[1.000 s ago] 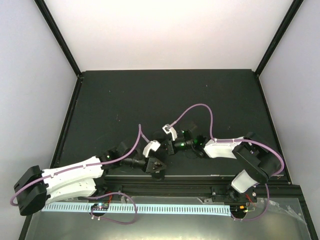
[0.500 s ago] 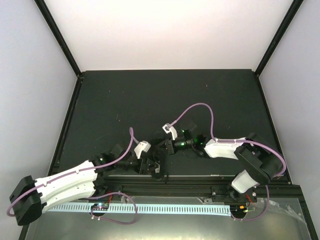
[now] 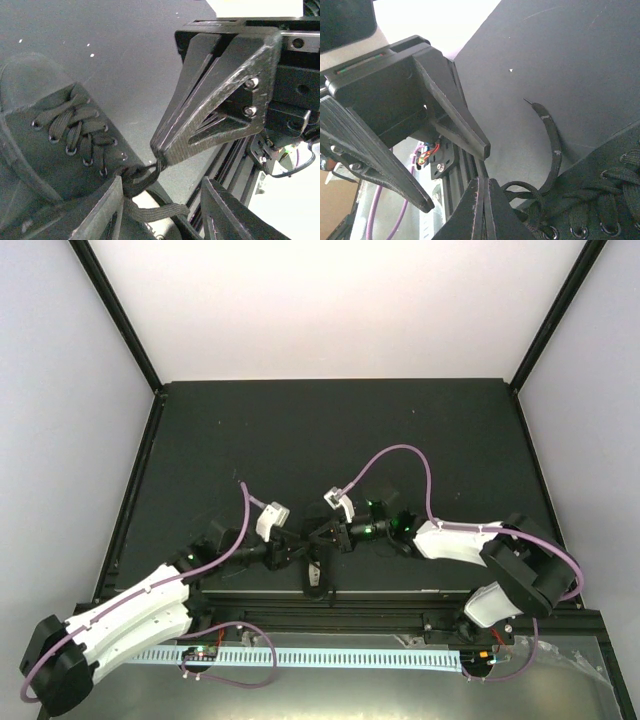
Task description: Tie the shoes
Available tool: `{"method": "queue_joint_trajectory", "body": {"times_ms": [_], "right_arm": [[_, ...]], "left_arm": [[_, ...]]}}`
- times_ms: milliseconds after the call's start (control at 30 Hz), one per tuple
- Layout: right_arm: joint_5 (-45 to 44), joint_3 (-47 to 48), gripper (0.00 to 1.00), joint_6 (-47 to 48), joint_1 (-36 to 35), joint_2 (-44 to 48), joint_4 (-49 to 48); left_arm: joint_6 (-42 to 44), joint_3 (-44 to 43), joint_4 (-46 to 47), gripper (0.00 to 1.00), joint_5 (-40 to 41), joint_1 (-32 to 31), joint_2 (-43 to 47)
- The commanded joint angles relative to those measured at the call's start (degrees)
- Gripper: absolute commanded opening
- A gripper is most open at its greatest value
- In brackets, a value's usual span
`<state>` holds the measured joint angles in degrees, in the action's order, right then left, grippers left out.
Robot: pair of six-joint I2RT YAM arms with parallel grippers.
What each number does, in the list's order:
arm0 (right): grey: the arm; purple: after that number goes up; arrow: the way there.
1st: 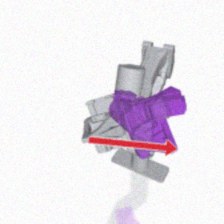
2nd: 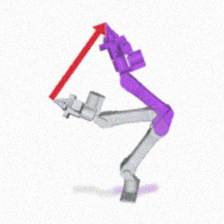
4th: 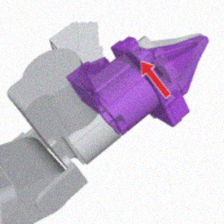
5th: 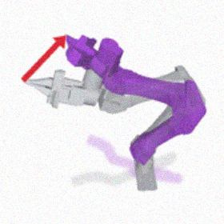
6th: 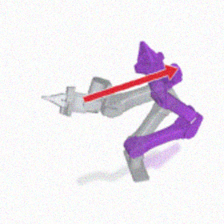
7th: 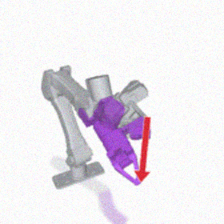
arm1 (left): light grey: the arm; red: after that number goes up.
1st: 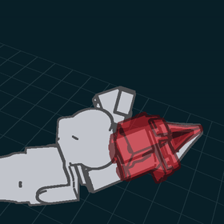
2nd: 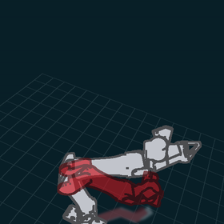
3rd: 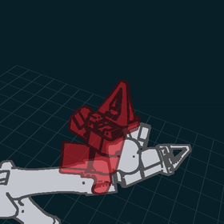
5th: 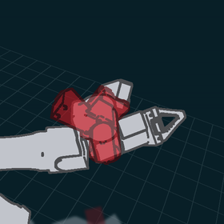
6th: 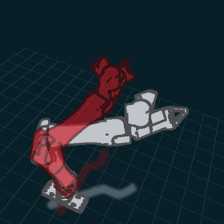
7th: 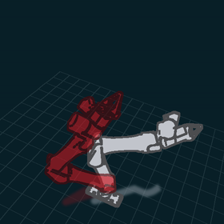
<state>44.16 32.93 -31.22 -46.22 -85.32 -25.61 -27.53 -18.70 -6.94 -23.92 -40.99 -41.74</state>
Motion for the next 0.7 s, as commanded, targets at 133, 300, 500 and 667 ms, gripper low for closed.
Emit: {"method": "queue_joint_trajectory", "body": {"times_ms": [133, 300, 500, 667], "right_arm": [[1.97, -0.8, 0.02, 2.13, -0.54, 1.06, -2.01], [1.98, -0.76, 0.02, 1.85, -0.54, 0.69, -2.34], [2.16, -0.59, 0.01, 1.46, -0.55, 0.09, -2.59], [1.98, -0.54, 0.02, 1.4, -0.55, 0.06, -2.61]], "left_arm": [[6.38, -0.27, 7.32, 0.38, -8.71, 1.97, -5.28], [7.3, -0.37, 7.58, 0.32, -8.11, 2.06, -7.22], [7.68, -0.27, 9.3, 0.23, -8.07, 2.1, -8.75], [8.01, -0.38, 10.1, 0.16, -8.95, 2.06, -9.88]]}}
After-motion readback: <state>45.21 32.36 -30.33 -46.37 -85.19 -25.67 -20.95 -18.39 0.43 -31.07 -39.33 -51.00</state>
